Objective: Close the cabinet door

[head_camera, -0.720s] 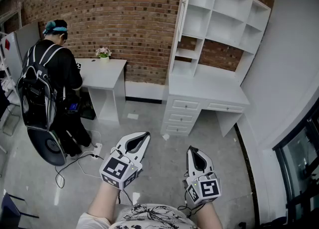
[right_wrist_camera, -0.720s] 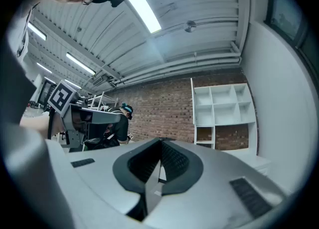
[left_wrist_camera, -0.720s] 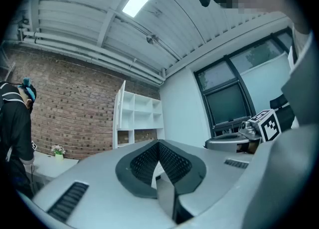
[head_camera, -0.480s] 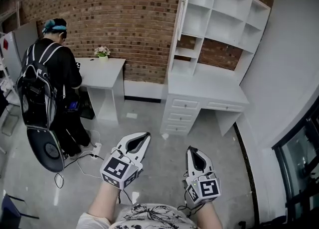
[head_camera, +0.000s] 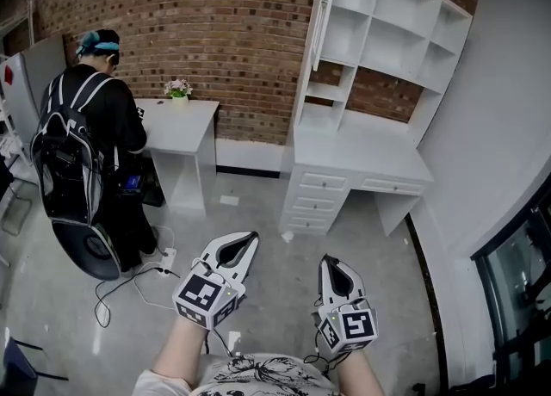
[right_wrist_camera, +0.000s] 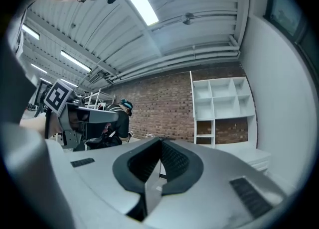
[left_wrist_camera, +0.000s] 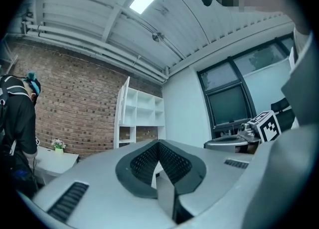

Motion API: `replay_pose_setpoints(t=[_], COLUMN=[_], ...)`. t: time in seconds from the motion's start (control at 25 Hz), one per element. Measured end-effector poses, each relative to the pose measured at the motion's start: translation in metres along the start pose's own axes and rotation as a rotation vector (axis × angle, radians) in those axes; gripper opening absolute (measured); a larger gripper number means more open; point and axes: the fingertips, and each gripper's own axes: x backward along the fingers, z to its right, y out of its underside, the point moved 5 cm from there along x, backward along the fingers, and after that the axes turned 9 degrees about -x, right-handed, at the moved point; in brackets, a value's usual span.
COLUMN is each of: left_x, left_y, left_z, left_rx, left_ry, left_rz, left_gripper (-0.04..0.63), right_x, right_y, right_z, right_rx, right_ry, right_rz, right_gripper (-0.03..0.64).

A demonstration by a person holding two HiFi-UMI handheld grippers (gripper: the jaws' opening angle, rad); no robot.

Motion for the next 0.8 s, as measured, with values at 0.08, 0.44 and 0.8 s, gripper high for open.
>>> replay_pose_setpoints(t=[0.08, 0.44, 0.8], left_x=[-0.002, -0.027, -0.097], left_y=[0.002, 0.029, 0.044], left_z=[-0.003, -0.016, -0.053], left_rx=[0.012, 0.025, 0.022], left_ry=[0.001, 0.032, -0.035], left_rz=[-0.009, -0.032, -0.055], left_gripper=[0.009, 0.011, 0.011], right_x=[-0.003, -0.04, -0.119], right_y=[0.0, 0.015, 0.016], right_z=[0.0, 0.016, 0.069], right_rx=[0.013, 0.07, 0.088], right_ry=[0.005, 0.023, -0.036], right_rz=[-0.009, -0.008, -0.019], right_gripper=[0.006, 0.006, 0.006])
